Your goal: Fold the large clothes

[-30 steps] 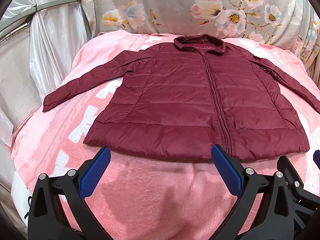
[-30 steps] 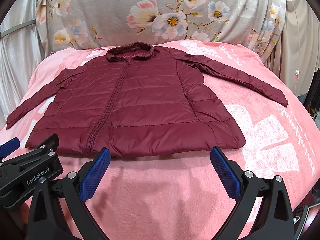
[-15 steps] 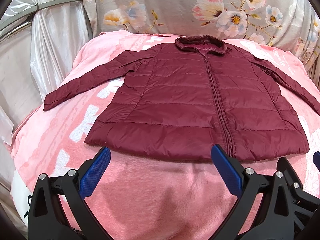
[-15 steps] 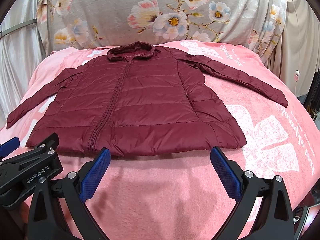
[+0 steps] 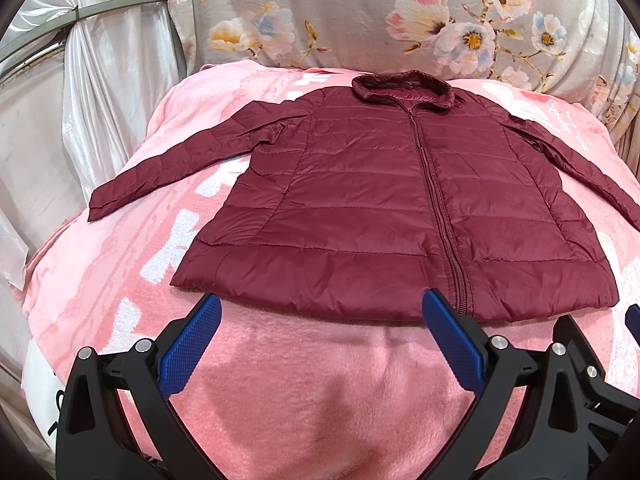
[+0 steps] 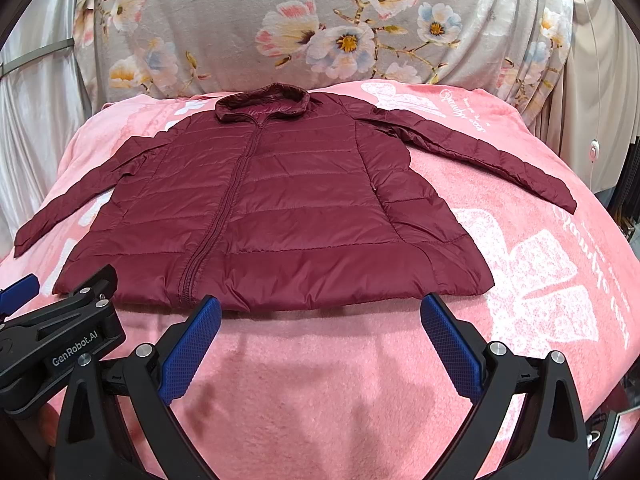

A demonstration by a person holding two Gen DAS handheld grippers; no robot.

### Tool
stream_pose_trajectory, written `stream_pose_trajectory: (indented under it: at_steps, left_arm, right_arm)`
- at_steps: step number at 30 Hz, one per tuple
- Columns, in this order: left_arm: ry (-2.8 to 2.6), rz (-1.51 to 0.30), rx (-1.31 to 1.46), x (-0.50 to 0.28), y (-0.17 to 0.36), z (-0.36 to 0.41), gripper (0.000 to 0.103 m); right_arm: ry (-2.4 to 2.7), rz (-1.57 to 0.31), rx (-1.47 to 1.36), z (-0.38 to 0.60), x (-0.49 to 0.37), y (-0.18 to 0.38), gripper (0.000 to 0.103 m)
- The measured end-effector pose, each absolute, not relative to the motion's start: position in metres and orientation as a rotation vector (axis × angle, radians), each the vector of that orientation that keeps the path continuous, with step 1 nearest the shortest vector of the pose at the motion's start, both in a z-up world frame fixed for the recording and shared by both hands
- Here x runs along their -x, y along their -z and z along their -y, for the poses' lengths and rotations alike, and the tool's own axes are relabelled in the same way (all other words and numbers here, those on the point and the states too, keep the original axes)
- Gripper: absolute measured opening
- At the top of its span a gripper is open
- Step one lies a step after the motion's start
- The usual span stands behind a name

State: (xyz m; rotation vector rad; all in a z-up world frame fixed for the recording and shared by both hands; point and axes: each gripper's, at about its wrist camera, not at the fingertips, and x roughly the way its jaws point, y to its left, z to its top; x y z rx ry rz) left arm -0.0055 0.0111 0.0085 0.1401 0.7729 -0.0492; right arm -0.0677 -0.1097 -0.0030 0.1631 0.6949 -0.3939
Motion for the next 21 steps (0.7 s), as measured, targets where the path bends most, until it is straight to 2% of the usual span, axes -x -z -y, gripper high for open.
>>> stream_pose_trajectory:
  at_steps: [21]
  left_arm:
    - [0.048,-0.771,-0.139,0.0053,-0.0091,-0.0128,0.098]
  right_arm:
    - [0.393,-0.695,-0.163,0.1097,0.0673,0.0042,0.098]
